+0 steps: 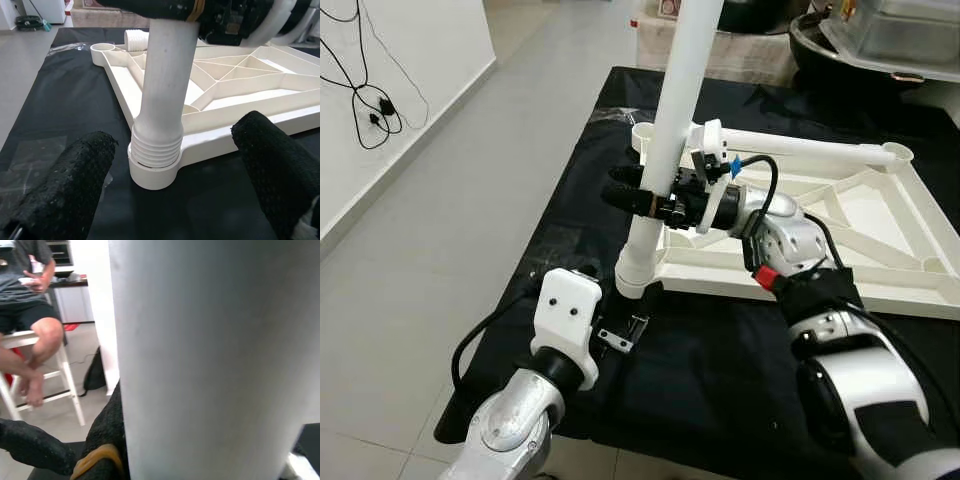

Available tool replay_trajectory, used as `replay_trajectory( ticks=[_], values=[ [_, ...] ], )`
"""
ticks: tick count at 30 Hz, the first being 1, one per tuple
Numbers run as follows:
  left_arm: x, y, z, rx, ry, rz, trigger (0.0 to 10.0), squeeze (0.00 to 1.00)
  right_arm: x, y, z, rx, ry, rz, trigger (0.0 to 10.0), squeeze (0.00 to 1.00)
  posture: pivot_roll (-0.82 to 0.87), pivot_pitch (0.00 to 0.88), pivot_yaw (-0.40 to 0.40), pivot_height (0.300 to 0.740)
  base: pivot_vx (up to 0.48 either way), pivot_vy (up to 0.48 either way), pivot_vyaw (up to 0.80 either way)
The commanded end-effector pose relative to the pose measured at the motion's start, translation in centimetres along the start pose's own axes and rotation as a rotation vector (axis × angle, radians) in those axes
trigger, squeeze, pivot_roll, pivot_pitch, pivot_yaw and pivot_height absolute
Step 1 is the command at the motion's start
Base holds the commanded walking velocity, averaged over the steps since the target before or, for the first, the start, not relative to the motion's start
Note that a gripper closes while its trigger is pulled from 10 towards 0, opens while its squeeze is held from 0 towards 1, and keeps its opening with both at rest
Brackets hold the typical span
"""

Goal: Building children table

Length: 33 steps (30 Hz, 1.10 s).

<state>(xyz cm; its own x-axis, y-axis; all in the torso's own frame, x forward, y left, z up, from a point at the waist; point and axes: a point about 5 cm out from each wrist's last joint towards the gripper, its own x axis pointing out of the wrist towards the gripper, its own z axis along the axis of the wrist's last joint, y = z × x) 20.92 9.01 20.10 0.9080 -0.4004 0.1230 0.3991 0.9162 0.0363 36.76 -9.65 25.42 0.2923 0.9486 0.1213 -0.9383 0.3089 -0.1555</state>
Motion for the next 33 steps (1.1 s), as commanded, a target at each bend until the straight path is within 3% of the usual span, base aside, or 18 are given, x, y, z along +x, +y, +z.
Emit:
replay_trajectory(
  ticks=[1, 6, 13, 20, 28, 29, 33],
  values=[
    [0.0, 0.3, -0.2, 0.011, 0.004, -0.001, 10.0, 0.0, -0.9, 1.0, -2.6, 0.058, 0.087, -0.005, 10.0, 0.0, 0.12, 0.203, -0.068, 0.74, 0.0, 0.0, 0.0],
    [0.1, 0.4, -0.2, 0.014, 0.004, -0.001, 10.0, 0.0, -0.7, 2.1, -2.9, 0.04, 0.108, 0.047, 10.0, 0.0, 0.12, 0.208, -0.071, 0.74, 0.0, 0.0, 0.0],
    [0.1, 0.2, -0.2, 0.013, 0.005, -0.007, 10.0, 0.0, 0.6, 1.5, -3.9, 0.04, 0.202, -0.093, 10.0, 0.0, 0.12, 0.212, -0.072, 0.74, 0.0, 0.0, 0.0],
    [0.1, 0.2, -0.1, 0.013, 0.004, -0.006, 10.0, 0.0, 0.8, 1.5, -4.5, 0.055, 0.246, -0.137, 10.0, 0.0, 0.12, 0.212, -0.075, 0.74, 0.0, 0.0, 0.0],
    [0.1, 0.2, -0.1, 0.012, 0.004, -0.009, 10.0, 0.0, 0.3, 2.3, -4.9, 0.065, 0.298, -0.023, 10.0, 0.0, 0.12, 0.219, -0.075, 0.74, 0.0, 0.0, 0.0],
    [0.0, 0.2, -0.1, 0.011, 0.004, -0.01, 10.0, 0.0, 0.1, 2.3, -5.0, 0.05, 0.346, 0.069, 10.0, 0.0, 0.12, 0.222, -0.076, 0.74, 0.0, 0.0, 0.0],
    [0.0, 0.0, -0.1, 0.01, 0.004, -0.011, 10.0, 0.0, 0.3, 2.2, -4.8, 0.057, 0.359, 0.152, 10.0, 0.0, 0.12, 0.225, -0.079, 0.74, 0.0, 0.0, 0.0]
  ],
)
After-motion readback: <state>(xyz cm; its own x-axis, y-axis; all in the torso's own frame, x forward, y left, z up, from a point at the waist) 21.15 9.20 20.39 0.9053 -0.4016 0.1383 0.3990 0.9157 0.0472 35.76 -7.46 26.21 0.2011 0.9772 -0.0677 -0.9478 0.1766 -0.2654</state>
